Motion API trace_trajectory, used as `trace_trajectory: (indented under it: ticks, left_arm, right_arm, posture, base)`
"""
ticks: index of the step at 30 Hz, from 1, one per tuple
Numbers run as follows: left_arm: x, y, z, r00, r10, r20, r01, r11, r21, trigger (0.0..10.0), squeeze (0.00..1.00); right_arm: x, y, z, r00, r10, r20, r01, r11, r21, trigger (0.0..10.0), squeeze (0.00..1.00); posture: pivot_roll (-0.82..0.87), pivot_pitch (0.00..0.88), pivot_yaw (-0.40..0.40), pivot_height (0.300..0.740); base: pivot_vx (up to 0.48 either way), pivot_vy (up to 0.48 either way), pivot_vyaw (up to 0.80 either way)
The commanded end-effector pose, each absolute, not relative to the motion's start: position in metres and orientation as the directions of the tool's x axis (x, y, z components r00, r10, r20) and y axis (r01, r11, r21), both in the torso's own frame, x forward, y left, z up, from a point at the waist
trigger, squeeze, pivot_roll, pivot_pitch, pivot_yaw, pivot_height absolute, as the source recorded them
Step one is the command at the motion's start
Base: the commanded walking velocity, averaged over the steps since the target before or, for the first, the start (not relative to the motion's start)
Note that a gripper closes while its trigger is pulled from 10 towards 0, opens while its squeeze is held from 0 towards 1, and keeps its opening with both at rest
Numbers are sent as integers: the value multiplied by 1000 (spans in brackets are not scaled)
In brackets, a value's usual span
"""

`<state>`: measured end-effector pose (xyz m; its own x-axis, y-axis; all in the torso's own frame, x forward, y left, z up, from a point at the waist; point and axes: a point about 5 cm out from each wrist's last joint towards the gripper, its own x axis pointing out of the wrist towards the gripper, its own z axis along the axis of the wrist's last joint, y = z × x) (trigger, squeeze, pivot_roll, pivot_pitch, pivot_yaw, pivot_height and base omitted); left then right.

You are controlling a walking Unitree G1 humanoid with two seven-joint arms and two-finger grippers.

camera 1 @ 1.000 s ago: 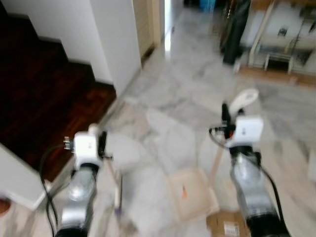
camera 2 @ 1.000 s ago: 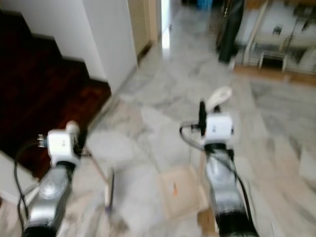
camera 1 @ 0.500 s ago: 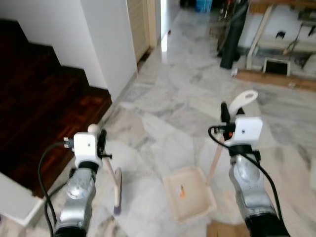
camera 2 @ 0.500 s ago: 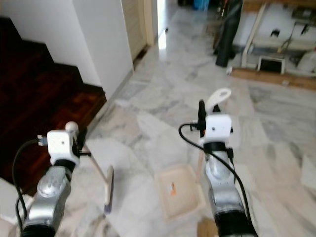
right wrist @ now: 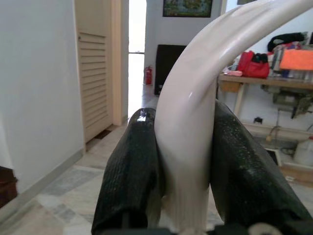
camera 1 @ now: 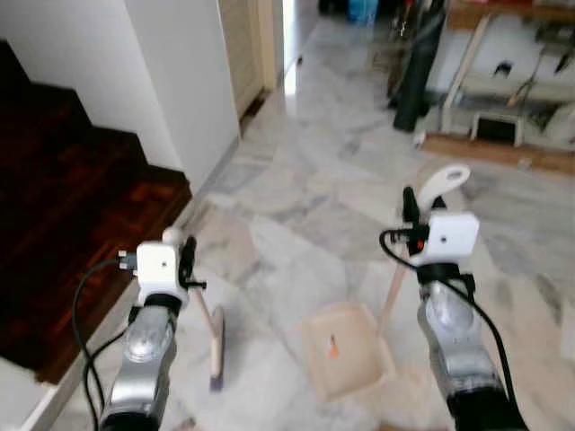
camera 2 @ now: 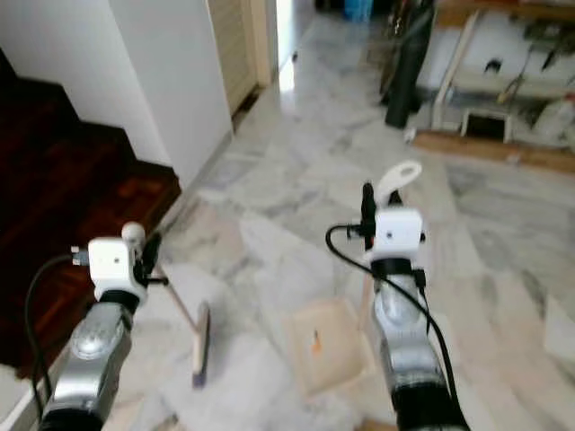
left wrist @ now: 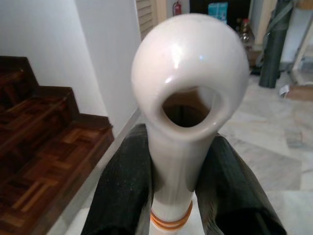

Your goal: Sweep floor

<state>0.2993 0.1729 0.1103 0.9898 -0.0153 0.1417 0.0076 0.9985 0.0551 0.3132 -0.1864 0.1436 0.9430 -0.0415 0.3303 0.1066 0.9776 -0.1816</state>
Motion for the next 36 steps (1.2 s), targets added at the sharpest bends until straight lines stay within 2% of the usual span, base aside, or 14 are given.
trace_trajectory:
  ticks: [1, 4, 22, 27, 36]
  left_arm:
    - [298, 181, 117, 984, -1, 179, -11, 998, 65, 10000, 0]
    - [299, 180, 118, 983, -7, 183, -5, 998, 65, 10000, 0]
    - [300, 180, 118, 985, -7, 172, -3, 998, 61, 10000, 0]
    - [300, 180, 117, 986, -4, 167, -5, 999, 53, 10000, 0]
    - [300, 181, 118, 984, -3, 175, -8, 998, 58, 10000, 0]
  right_arm:
    - [315, -180, 155, 925, -20, 379, 94, 980, -178, 10000, 0]
    - [314, -180, 154, 929, -29, 369, 99, 980, -171, 10000, 0]
    - [315, -181, 153, 932, -36, 360, 103, 980, -170, 10000, 0]
    - [315, -181, 153, 933, -39, 359, 107, 979, -173, 10000, 0]
    - [316, -181, 154, 933, -38, 357, 106, 979, -172, 10000, 0]
  posture:
    - [-22, 53, 51, 740]
    - [-24, 48, 54, 740]
    - [-21, 44, 55, 740]
    - [-22, 49, 54, 740]
    - [-20, 54, 53, 740]
  base:
    - [0, 0, 0]
    - [0, 0, 0]
    - [0, 0, -800]
    - [0, 469, -800]
    - [0, 0, -800]
